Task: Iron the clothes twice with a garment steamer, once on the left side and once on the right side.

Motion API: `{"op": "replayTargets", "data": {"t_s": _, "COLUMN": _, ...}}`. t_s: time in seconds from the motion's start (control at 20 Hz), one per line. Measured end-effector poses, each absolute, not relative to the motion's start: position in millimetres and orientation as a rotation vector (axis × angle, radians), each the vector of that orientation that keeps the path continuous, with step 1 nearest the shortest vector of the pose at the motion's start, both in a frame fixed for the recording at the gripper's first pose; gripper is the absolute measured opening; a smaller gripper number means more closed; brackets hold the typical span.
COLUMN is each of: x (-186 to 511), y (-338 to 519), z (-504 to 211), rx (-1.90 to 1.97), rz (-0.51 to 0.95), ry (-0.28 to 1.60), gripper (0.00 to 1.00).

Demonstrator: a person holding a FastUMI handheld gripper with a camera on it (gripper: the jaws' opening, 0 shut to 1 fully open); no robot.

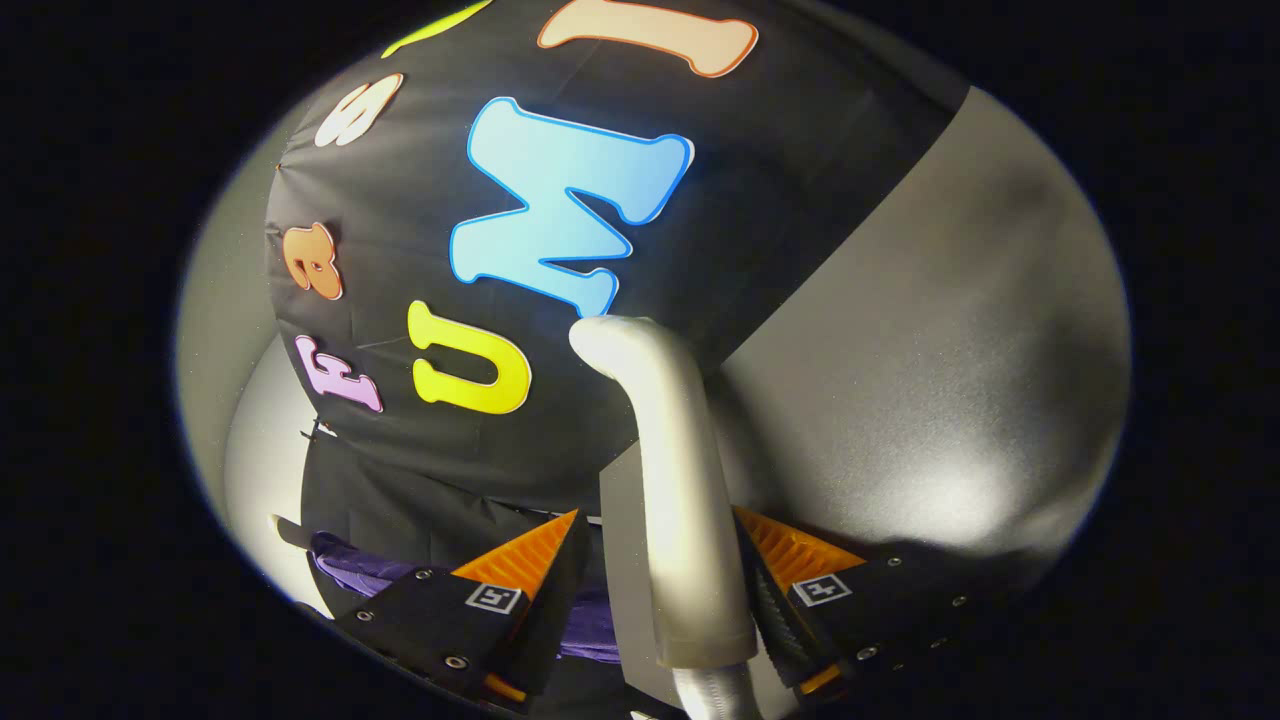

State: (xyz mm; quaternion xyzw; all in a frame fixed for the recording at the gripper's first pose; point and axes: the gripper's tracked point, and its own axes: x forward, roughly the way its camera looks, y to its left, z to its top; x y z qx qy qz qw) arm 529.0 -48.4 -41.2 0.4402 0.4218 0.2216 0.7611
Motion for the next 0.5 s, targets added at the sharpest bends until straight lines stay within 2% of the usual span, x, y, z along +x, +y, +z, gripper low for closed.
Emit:
{"op": "replayTargets", "data": {"t_s": 0.1, "x": 531.1, "y": -45.4, "z": -49.6, "rx": 0.959, "rz": 0.472, "ry": 0.934, "gripper": 0.76}}
{"op": "replayTargets", "data": {"t_s": 0.2, "x": 531.8, "y": -47.1, "z": -57.6, "rx": 0.967, "rz": 0.448, "ry": 0.948, "gripper": 0.61}}
{"op": "replayTargets", "data": {"t_s": 0.25, "x": 529.8, "y": -48.5, "z": -54.0, "rx": 1.004, "rz": 0.438, "ry": 0.956, "gripper": 0.46}}
{"op": "replayTargets", "data": {"t_s": 0.5, "x": 522.3, "y": -42.7, "z": -48.3, "rx": 1.141, "rz": 0.47, "ry": 0.996, "gripper": 0.43}}
